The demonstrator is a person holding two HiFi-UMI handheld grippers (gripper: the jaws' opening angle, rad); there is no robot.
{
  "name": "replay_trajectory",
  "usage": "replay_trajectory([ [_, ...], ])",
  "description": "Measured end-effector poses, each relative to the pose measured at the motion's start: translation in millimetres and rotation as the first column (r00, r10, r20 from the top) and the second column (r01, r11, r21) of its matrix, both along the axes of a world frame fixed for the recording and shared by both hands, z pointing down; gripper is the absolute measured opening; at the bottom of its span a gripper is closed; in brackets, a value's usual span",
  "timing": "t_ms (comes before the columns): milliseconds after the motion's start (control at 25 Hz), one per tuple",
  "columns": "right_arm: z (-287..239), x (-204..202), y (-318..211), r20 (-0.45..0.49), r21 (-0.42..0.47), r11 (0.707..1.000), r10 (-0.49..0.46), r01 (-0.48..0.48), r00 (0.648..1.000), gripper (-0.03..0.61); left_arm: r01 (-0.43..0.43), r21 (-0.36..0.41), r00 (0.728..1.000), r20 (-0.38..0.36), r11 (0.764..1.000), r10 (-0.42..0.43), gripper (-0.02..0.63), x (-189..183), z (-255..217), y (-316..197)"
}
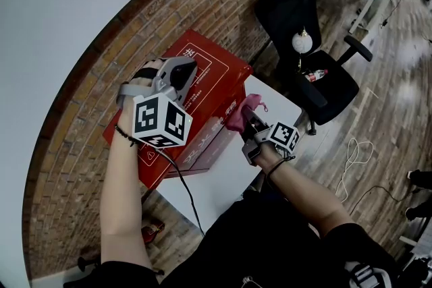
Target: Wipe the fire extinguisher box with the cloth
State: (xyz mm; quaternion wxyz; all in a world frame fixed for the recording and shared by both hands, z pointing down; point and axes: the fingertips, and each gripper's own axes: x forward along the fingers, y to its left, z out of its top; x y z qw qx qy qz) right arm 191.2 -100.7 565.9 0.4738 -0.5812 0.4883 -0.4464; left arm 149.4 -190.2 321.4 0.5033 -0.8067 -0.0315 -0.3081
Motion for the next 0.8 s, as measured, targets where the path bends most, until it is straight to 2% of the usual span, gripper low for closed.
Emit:
replay_trajectory([
  [280,26.3,-3.5,4.2,0.018,-0.07,0.998,-0.009,0.01,1.0,0.064,0.001,0.0,1.0,-0.002,1.0,-0.001,0.028,-0.5,-0.2,0.9],
  [800,47.4,-4.3,2.0,0.027,-0.088,0.996,-0.005,0.007,1.0,0.064,-0.001,0.004,1.0,-0.012,1.0,0.001,0.028,-0.8,-0.7,0.1],
])
